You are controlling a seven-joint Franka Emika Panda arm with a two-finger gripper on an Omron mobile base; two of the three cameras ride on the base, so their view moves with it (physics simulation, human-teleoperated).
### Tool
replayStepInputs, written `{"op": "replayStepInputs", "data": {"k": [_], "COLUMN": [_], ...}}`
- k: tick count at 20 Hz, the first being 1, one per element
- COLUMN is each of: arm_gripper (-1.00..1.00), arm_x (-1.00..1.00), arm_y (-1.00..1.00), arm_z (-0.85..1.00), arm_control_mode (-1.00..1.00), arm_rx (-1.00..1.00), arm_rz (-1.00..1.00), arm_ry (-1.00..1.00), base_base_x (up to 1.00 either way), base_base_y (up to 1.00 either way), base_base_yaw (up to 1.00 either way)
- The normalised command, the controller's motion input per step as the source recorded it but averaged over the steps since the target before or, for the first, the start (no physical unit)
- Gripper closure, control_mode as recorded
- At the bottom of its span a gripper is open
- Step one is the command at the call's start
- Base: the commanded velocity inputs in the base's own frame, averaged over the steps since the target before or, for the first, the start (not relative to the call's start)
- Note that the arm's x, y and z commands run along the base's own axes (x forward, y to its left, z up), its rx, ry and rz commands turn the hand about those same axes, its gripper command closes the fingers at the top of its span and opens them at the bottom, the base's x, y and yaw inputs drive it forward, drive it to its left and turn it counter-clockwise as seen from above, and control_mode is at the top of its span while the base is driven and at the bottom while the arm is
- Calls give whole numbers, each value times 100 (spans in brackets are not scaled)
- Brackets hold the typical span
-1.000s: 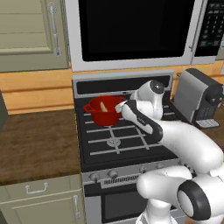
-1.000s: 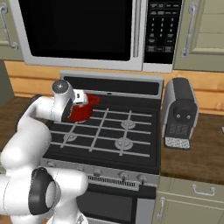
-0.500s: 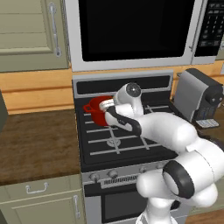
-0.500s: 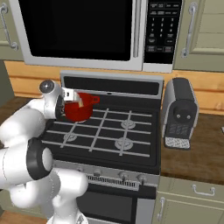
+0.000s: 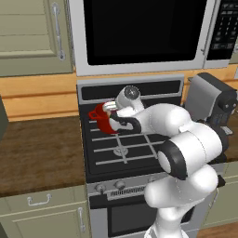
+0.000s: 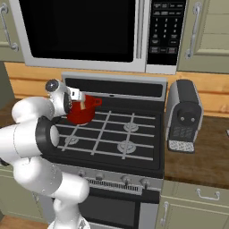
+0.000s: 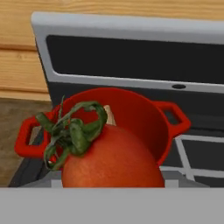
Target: Put the sweet potato and tomato in the pot. Retrieve the spatula and lightly stir the vegetables in the pot.
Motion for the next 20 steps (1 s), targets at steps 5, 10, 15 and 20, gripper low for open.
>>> {"op": "replayStepInputs", "data": {"k": [5, 10, 15, 20], "arm_gripper": [100, 100, -100, -100], "arm_x": [63, 57, 44, 35], "arm_y": [0, 3, 5, -1], "arm_z": [-40, -35, -34, -11], "arm_control_mode": [-100, -100, -100, -100], "arm_rx": [0, 0, 0, 0], "arm_rz": [-9, -7, -6, -5], "arm_ry": [8, 9, 10, 2], "base_base_x": [0, 0, 0, 0], "base_base_y": [0, 0, 0, 0], "base_base_yaw": [0, 0, 0, 0]}}
